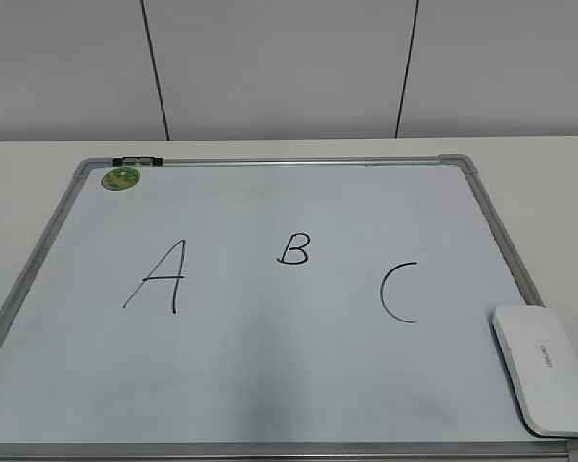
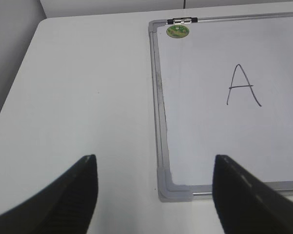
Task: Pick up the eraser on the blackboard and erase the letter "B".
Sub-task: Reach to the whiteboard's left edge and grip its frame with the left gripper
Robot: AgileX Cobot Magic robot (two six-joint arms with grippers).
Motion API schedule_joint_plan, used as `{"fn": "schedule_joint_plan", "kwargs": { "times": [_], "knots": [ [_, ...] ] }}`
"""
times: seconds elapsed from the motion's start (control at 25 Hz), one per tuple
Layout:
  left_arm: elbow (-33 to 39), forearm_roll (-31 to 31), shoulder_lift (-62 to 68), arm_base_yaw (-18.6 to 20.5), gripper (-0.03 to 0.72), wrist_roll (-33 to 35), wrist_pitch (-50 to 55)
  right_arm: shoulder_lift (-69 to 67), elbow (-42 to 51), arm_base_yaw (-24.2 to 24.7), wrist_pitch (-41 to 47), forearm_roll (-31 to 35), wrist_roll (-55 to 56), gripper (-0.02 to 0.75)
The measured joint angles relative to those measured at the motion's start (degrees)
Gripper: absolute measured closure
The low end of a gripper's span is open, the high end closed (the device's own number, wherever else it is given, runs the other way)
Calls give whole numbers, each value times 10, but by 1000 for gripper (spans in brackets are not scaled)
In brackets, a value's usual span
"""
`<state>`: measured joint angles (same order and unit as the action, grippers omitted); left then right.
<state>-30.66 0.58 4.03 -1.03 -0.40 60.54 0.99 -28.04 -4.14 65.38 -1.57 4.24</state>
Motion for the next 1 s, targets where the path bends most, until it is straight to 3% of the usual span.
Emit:
{"fn": "schedule_joint_plan", "kwargs": {
  "times": [1.0],
  "knots": [
    [-266, -46, 620, 0, 152, 0, -39, 0, 0, 0, 0, 0, 0, 183]
  ]
}}
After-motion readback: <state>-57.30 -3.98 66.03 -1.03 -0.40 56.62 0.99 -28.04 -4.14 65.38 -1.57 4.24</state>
